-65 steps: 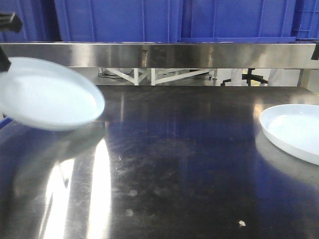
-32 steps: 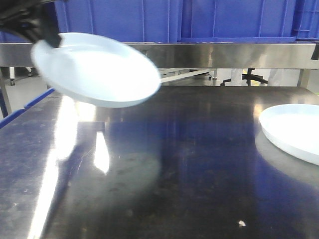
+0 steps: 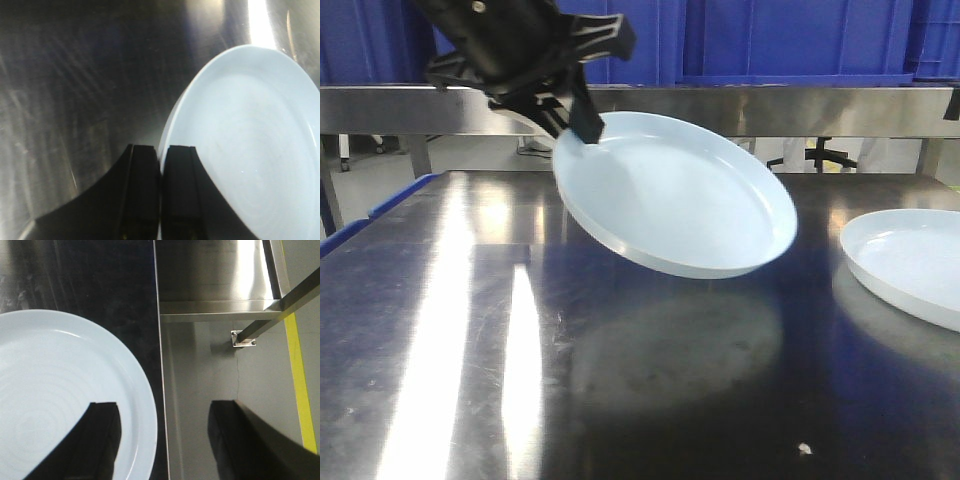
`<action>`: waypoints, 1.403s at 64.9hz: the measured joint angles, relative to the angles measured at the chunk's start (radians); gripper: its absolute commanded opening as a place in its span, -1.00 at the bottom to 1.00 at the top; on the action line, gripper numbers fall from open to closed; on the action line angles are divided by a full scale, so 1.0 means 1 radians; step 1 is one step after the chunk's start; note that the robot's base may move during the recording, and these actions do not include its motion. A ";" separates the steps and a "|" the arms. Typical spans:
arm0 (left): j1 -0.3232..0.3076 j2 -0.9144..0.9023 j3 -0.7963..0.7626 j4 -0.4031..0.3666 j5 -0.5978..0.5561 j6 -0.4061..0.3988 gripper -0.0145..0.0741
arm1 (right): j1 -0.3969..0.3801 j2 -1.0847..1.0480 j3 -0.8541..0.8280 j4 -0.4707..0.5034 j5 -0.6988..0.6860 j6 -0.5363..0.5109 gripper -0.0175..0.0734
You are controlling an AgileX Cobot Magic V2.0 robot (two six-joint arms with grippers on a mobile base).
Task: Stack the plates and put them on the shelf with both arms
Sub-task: 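Carry the plate toward the table center, lower it, open left gripper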
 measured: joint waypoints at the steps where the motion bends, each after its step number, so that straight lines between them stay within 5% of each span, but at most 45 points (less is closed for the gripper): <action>1: -0.002 0.005 -0.002 -0.002 0.000 0.000 -0.46 | 0.000 0.000 0.000 0.000 0.000 0.000 0.48; 91: -0.009 0.130 -0.014 0.062 -0.047 0.001 -0.46 | 0.000 0.000 0.000 0.000 0.002 0.000 0.48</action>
